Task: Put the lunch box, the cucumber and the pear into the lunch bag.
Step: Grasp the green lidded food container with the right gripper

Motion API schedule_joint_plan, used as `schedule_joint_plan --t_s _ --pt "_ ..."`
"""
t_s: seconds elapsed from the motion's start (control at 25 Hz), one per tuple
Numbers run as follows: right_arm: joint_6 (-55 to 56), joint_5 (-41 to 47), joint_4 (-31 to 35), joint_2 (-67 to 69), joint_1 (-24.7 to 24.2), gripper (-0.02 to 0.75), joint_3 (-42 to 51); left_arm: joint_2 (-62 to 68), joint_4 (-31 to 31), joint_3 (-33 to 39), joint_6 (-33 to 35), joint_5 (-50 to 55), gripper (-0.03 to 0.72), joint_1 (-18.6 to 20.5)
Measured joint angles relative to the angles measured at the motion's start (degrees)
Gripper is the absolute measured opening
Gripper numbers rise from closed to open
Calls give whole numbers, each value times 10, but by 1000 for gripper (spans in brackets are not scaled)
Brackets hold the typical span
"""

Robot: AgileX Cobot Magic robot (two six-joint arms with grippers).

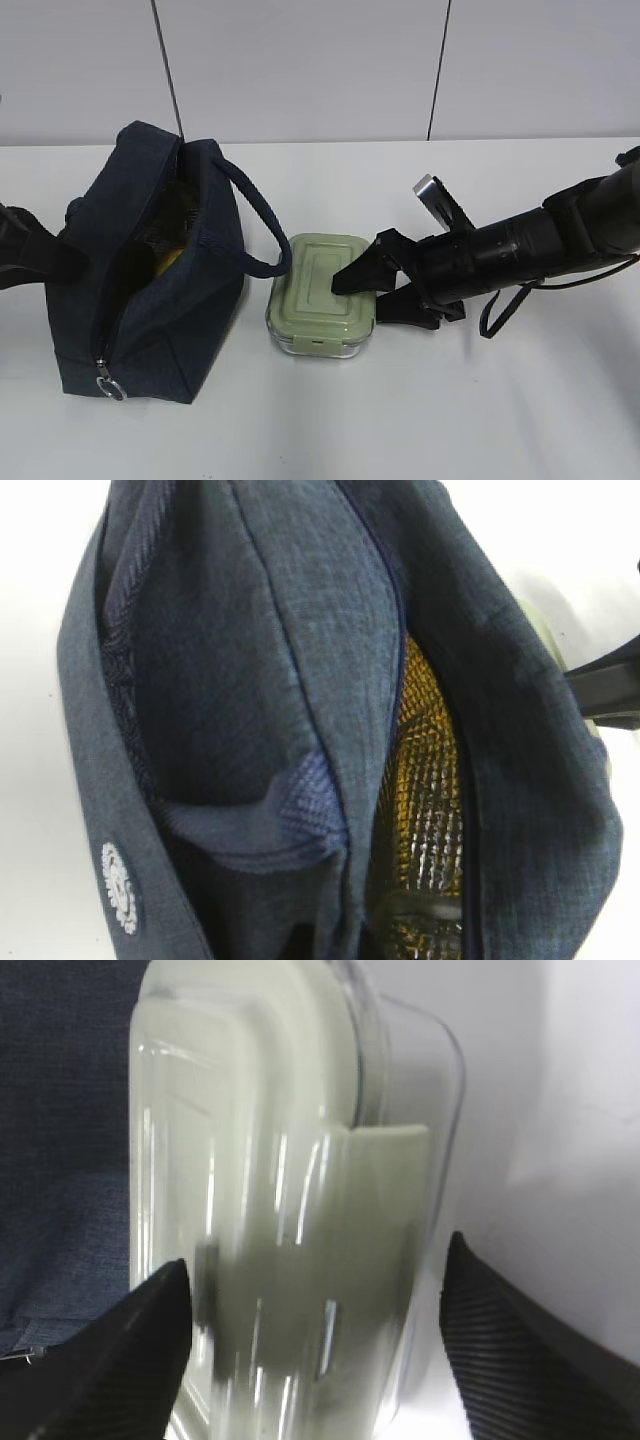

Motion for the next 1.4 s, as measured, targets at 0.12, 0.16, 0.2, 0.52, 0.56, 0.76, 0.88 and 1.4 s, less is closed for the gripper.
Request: schedule_joint_plan --t_s 0.12,0.16,0.2,0.52,0.56,0.76,0.88,1.4 --pt "-8 -3 0 0 0 593 0 0 0 0 0 0 1 0" --pt "-10 -3 0 0 0 592 0 0 0 0 0 0 1 0" --pt "-11 -4 0 0 0 586 0 0 0 0 0 0 1 0" --pt "-12 3 7 0 0 349 0 0 1 0 0 0 1 0" --pt "-12 4 6 0 0 344 0 0 2 0 0 0 1 0" --pt "-12 4 5 0 0 319 0 0 2 0 0 0 1 0" --pt "-12 5 5 0 0 302 0 0 2 0 0 0 1 0" --pt "-22 -9 -24 -23 -2 300 0 0 2 0 0 0 1 0"
